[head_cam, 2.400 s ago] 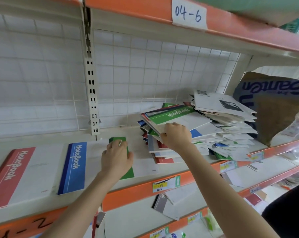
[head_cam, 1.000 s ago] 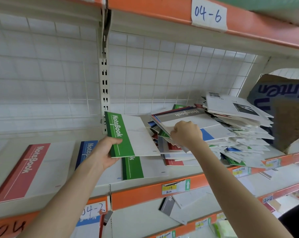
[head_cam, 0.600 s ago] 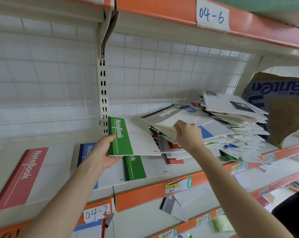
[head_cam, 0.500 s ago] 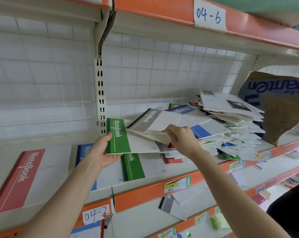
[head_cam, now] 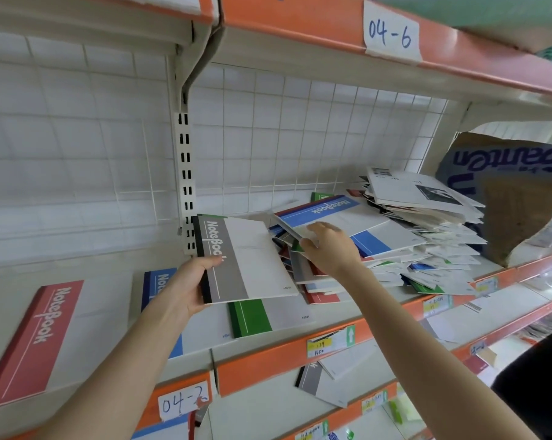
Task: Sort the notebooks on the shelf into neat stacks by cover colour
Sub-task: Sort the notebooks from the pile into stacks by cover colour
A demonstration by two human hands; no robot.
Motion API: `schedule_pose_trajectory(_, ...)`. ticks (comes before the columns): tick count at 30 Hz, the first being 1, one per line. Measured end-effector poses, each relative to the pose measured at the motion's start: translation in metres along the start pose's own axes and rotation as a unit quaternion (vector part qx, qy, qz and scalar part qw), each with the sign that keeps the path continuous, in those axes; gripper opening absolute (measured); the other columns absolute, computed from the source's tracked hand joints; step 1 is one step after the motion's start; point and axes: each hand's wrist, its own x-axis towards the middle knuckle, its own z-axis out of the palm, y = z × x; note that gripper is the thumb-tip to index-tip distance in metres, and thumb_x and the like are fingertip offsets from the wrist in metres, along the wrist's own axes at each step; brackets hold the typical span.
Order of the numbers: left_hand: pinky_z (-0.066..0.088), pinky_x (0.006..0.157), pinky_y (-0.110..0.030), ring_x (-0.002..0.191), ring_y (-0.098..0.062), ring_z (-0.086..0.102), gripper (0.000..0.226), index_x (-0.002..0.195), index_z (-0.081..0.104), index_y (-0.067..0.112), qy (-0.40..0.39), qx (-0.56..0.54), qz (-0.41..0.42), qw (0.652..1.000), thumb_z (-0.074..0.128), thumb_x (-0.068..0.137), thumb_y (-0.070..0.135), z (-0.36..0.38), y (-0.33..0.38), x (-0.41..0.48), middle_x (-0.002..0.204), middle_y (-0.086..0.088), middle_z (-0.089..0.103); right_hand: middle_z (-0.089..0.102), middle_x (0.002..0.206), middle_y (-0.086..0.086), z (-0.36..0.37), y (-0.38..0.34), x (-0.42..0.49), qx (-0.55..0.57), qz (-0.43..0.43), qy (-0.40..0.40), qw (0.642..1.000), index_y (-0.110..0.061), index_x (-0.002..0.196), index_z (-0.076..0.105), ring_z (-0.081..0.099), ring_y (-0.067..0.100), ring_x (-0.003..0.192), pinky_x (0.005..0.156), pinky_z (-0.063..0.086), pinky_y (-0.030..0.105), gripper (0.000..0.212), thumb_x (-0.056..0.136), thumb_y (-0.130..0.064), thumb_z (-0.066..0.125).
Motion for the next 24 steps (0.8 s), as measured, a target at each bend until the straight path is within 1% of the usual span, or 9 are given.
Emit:
schedule_pose_trajectory(3, 0.044, 0.06, -0.035, 0.074, -0.024, 0.058, 0.014, 0.105, 0.056, 0.008, 0.008, 0.006, 0.005, 1.0, 0.051, 0.092, 0.008, 0.0, 0.0, -0.002, 0.085, -0.011, 0.061, 0.057, 0.103, 0.005, 0.008, 0.0, 0.008, -0.078, 0.031, -0.014, 0.996, -0.012, 0.119, 0.054, 0.051, 0.017, 0.09, 0.071, 0.048, 0.027, 0.032, 0.096, -0.032, 0.045)
schedule_pose_trajectory(5, 0.044, 0.059, -0.035, 0.073, -0.024, 0.057, 0.013, 0.103, 0.056, 0.009, 0.013, 0.008, 0.009, 1.0, 0.051, 0.092, 0.008, 0.0, 0.0, -0.004, 0.084, -0.01, 0.061, 0.059, 0.101, 0.006, 0.008, -0.002, 0.01, -0.095, 0.045, -0.011, 0.994, -0.011, 0.116, 0.054, 0.054, 0.019, 0.087, 0.067, 0.046, 0.027, 0.028, 0.096, -0.029, 0.044)
schedule_pose_trajectory(7, 0.043, 0.058, -0.034, 0.072, -0.024, 0.057, 0.007, 0.093, 0.057, 0.01, 0.023, 0.014, 0.007, 1.0, 0.05, 0.092, 0.009, -0.002, 0.001, -0.006, 0.082, -0.01, 0.06, 0.06, 0.103, 0.009, 0.006, -0.002, 0.01, -0.107, 0.057, -0.012, 0.993, -0.011, 0.116, 0.053, 0.056, 0.021, 0.088, 0.067, 0.046, 0.028, 0.027, 0.097, -0.027, 0.043)
schedule_pose_trajectory(11, 0.042, 0.058, -0.034, 0.07, -0.024, 0.055, 0.008, 0.086, 0.055, 0.01, 0.041, 0.01, 0.012, 0.999, 0.049, 0.092, 0.009, -0.004, 0.001, -0.009, 0.079, -0.01, 0.058, 0.054, 0.096, 0.005, 0.003, -0.001, 0.007, -0.124, 0.054, -0.019, 0.991, -0.012, 0.116, 0.052, 0.052, 0.018, 0.082, 0.062, 0.043, 0.026, 0.029, 0.097, -0.033, 0.042)
schedule_pose_trajectory(16, 0.042, 0.057, -0.033, 0.069, -0.024, 0.055, 0.007, 0.086, 0.053, 0.01, 0.051, 0.012, 0.006, 0.999, 0.051, 0.092, 0.009, -0.005, 0.0, -0.013, 0.079, -0.011, 0.057, 0.059, 0.1, 0.008, 0.005, -0.002, 0.007, -0.146, 0.053, -0.003, 0.988, -0.011, 0.115, 0.053, 0.052, 0.018, 0.079, 0.06, 0.041, 0.026, 0.03, 0.099, -0.03, 0.038)
schedule_pose_trajectory(18, 0.043, 0.057, -0.034, 0.07, -0.025, 0.055, 0.004, 0.093, 0.054, 0.008, 0.053, 0.007, 0.006, 0.999, 0.052, 0.091, 0.01, -0.006, 0.0, -0.015, 0.08, -0.012, 0.058, 0.06, 0.103, 0.009, 0.003, -0.002, 0.007, -0.134, 0.059, 0.002, 0.989, -0.01, 0.115, 0.053, 0.052, 0.018, 0.08, 0.06, 0.042, 0.026, 0.03, 0.098, -0.029, 0.037)
schedule_pose_trajectory(20, 0.045, 0.059, -0.036, 0.072, -0.025, 0.056, 0.012, 0.103, 0.053, 0.007, 0.058, 0.002, 0.006, 0.998, 0.053, 0.091, 0.01, -0.008, -0.001, -0.015, 0.081, -0.012, 0.059, 0.06, 0.106, 0.01, 0.002, -0.003, 0.006, -0.122, 0.067, 0.005, 0.99, -0.01, 0.117, 0.052, 0.052, 0.019, 0.081, 0.061, 0.043, 0.026, 0.03, 0.098, -0.028, 0.038)
schedule_pose_trajectory(23, 0.044, 0.058, -0.035, 0.07, -0.024, 0.055, 0.002, 0.092, 0.054, 0.008, 0.06, 0.0, 0.009, 0.998, 0.052, 0.092, 0.01, -0.008, -0.002, -0.019, 0.078, -0.011, 0.058, 0.059, 0.11, 0.012, 0.0, -0.004, 0.004, -0.134, 0.071, -0.003, 0.989, -0.009, 0.121, 0.048, 0.053, 0.021, 0.085, 0.063, 0.043, 0.027, 0.028, 0.097, -0.024, 0.044)
schedule_pose_trajectory(24, 0.044, 0.057, -0.035, 0.069, -0.024, 0.055, 0.004, 0.09, 0.053, 0.009, 0.059, -0.002, 0.008, 0.998, 0.052, 0.093, 0.011, -0.008, -0.002, -0.02, 0.078, -0.011, 0.058, 0.059, 0.111, 0.012, -0.001, -0.005, 0.003, -0.136, 0.072, 0.001, 0.988, -0.009, 0.121, 0.046, 0.055, 0.023, 0.088, 0.064, 0.043, 0.028, 0.028, 0.096, -0.022, 0.046)
